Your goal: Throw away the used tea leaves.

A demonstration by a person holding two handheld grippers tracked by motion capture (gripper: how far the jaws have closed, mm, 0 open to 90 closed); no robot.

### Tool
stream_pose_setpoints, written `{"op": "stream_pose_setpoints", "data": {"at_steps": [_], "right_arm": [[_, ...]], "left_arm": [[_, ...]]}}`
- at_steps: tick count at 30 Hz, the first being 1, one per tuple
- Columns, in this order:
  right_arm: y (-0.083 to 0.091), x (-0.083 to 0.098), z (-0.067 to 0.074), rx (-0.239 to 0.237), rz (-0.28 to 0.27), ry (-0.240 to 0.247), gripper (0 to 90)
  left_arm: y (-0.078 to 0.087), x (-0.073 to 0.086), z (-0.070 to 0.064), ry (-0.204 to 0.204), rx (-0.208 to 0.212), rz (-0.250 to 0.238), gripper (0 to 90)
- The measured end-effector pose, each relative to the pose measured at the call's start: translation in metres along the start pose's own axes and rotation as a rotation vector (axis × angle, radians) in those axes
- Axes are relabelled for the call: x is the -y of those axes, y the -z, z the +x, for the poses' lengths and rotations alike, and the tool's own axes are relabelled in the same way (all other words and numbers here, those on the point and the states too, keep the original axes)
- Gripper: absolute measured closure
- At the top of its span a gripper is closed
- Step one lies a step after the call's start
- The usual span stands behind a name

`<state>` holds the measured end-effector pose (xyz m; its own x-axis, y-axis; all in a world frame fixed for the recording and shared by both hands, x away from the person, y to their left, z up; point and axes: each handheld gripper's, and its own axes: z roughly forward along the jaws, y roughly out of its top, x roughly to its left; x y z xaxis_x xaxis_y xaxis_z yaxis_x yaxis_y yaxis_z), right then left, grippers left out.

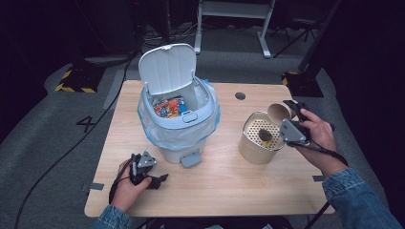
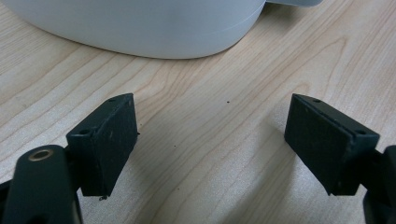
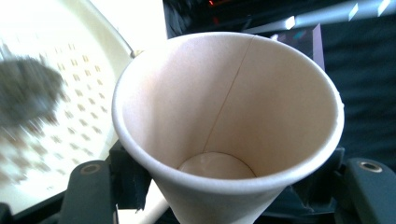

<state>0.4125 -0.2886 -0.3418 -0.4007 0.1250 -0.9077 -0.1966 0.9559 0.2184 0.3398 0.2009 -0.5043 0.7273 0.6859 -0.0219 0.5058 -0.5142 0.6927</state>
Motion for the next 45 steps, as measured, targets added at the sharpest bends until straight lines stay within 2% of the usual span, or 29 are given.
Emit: {"op": "stream_pose_setpoints", "data": {"at_steps": [1,2,3,5,6,8,9,10,13,17,20,23,27,37,45], "right_arm": [[0.000,0.003,-0.001,-0.024,-0.015,-0.085,33.3],[-0.001,0.005,-0.003,-0.060,-0.029,-0.139,33.3],[-0.002,0.009,-0.005,-0.096,-0.040,-0.234,33.3],[-0.003,0.016,-0.008,-0.155,-0.058,-0.375,33.3],[-0.004,0.021,-0.011,-0.208,-0.084,-0.475,33.3],[-0.006,0.029,-0.014,-0.270,-0.129,-0.614,33.2],[-0.007,0.032,-0.015,-0.297,-0.141,-0.659,33.0],[-0.008,0.037,-0.016,-0.348,-0.163,-0.736,33.0],[-0.010,0.046,-0.017,-0.450,-0.197,-0.883,33.0],[-0.012,0.058,-0.018,-0.556,-0.263,-0.995,32.9],[-0.013,0.064,-0.020,-0.605,-0.315,-1.040,32.7],[-0.012,0.064,-0.021,-0.609,-0.319,-1.040,32.5],[-0.013,0.062,-0.024,-0.611,-0.315,-1.030,32.3],[-0.014,0.048,-0.036,-0.607,-0.312,-0.969,32.0],[-0.017,0.033,-0.056,-0.601,-0.331,-0.945,31.6]], "left_arm": [[0.000,0.000,0.000,0.001,0.001,0.000,17.6],[0.000,0.000,0.000,-0.001,0.000,-0.001,17.6],[0.000,0.000,0.000,-0.001,0.000,-0.001,17.5],[0.000,0.000,0.000,-0.002,-0.001,-0.001,17.6],[0.000,0.000,0.000,-0.002,-0.001,-0.001,17.6],[0.000,0.000,0.000,-0.005,-0.002,-0.001,17.7],[0.000,0.000,0.000,-0.008,0.000,-0.001,17.8],[0.001,0.000,0.001,-0.017,-0.001,0.000,17.9],[0.001,0.001,0.001,-0.011,0.004,-0.002,17.9],[0.001,0.001,0.001,-0.013,0.006,-0.002,17.9],[0.001,0.001,0.001,-0.013,0.006,-0.002,17.9],[0.001,0.001,0.001,-0.013,0.006,-0.002,17.9],[0.001,0.001,0.001,-0.013,0.006,-0.002,17.9],[0.001,0.001,0.001,-0.013,0.005,-0.002,17.9],[0.001,0.001,0.001,-0.013,0.005,-0.002,17.9]]}}
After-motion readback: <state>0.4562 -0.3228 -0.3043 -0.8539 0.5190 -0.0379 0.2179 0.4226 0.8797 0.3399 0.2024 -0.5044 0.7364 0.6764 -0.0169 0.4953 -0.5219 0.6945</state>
